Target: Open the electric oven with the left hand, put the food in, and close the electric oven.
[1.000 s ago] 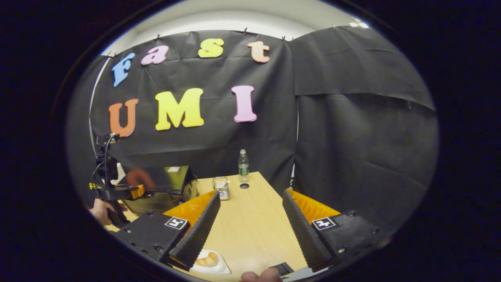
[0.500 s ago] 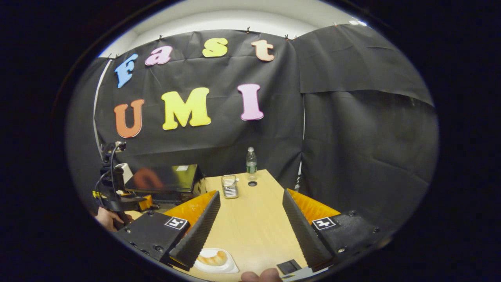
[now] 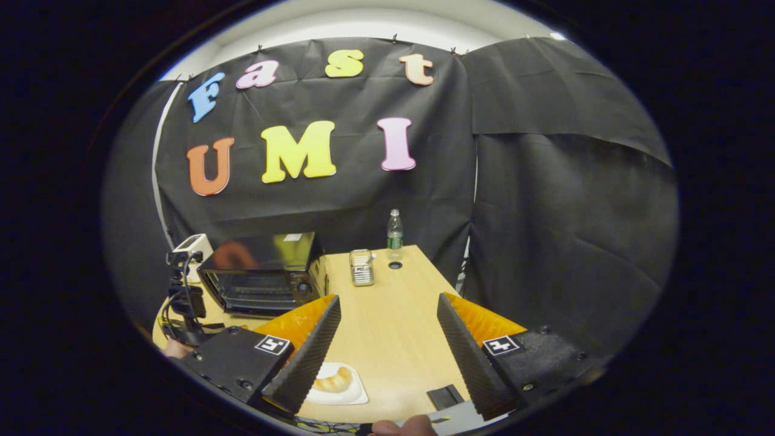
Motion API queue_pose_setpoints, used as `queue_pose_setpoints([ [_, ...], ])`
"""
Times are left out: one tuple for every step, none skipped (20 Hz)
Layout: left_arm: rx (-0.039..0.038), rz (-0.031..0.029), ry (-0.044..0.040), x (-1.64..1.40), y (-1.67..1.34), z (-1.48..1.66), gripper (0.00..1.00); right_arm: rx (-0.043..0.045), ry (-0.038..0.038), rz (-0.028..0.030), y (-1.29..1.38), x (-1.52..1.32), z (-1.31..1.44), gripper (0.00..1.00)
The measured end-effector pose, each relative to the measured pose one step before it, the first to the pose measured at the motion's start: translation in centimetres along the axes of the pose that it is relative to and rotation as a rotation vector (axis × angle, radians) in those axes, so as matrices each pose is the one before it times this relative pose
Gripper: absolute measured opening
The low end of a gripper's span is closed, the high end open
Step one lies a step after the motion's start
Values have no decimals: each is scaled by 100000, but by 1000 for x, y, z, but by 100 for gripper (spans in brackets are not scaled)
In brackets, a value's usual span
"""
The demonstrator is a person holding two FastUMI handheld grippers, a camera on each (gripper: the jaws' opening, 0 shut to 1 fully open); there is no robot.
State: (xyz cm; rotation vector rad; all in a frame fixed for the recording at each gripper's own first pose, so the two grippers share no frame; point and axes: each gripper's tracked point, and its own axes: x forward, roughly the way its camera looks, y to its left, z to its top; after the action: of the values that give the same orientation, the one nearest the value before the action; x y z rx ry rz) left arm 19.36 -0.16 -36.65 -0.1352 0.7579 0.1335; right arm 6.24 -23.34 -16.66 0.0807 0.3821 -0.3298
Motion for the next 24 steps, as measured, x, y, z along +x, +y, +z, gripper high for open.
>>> queue_pose_setpoints([
  [565,16,2293,480,125,-927,95,-75,1465,871,458,-401,-457,100],
  [419,-23,1932,476,-67,-699,95,-126,1361,290,243,-221,-398,100],
  [-96,13,2273,308,267,-844,95,-28,773,582,303,-282,-275,100],
  [379,35,325,161,329,-466,95,-50,371,406,310,-205,-152,100],
  [1613,-92,-1055,-17,22,34,95,-115,191,590,328,-338,-79,100],
  [2022,-11,-862,20,-94,-82,96,-160,296,922,401,-223,-269,100],
  [1610,5,-12,-21,-8,-162,95,-266,387,1246,427,-280,-217,100],
  [1315,-202,-965,-88,39,13,95,-586,703,1040,401,-186,-398,100],
  [489,-275,-1847,-397,-27,339,96,-468,940,1118,318,-122,-396,100],
  [718,-802,-2698,-797,128,608,100,41,952,1193,415,-138,-437,100],
  [330,-493,-2968,-951,198,758,94,23,1106,1005,493,-188,-514,100],
  [79,-502,-3387,-1250,214,807,93,-101,1256,805,391,-155,-819,100],
  [-49,-747,-2802,-1437,162,781,94,241,1223,1017,558,-78,-741,100],
  [-110,-284,-2766,-1826,259,755,94,260,1235,1614,797,-65,-997,100],
  [-121,151,-3434,-1966,360,817,94,632,2273,1372,768,-24,-1095,100],
  [-391,281,-3116,-1926,455,707,93,1592,1540,1135,488,124,-1138,100],
  [-442,575,-2857,-2097,368,517,93,2063,1890,502,442,137,-1045,99],
  [-752,485,-2272,-1939,262,380,93,2251,1765,424,429,456,-1245,99],
  [-887,658,-1528,-1780,546,119,93,1790,2042,-161,323,712,-1147,98],
  [-994,737,-1220,-1610,669,-43,93,1097,2338,84,360,878,-1216,98],
  [-1565,753,-461,-1324,542,-151,93,241,1577,149,283,980,-848,97],
  [-2337,663,-49,-1326,254,-163,93,-431,1998,112,237,1131,-925,97],
  [-2832,425,846,-1176,280,-132,93,-553,2311,207,145,1306,-948,96],
  [-2679,1567,637,-1040,478,-152,93,-127,2215,172,49,1209,-904,96],
])
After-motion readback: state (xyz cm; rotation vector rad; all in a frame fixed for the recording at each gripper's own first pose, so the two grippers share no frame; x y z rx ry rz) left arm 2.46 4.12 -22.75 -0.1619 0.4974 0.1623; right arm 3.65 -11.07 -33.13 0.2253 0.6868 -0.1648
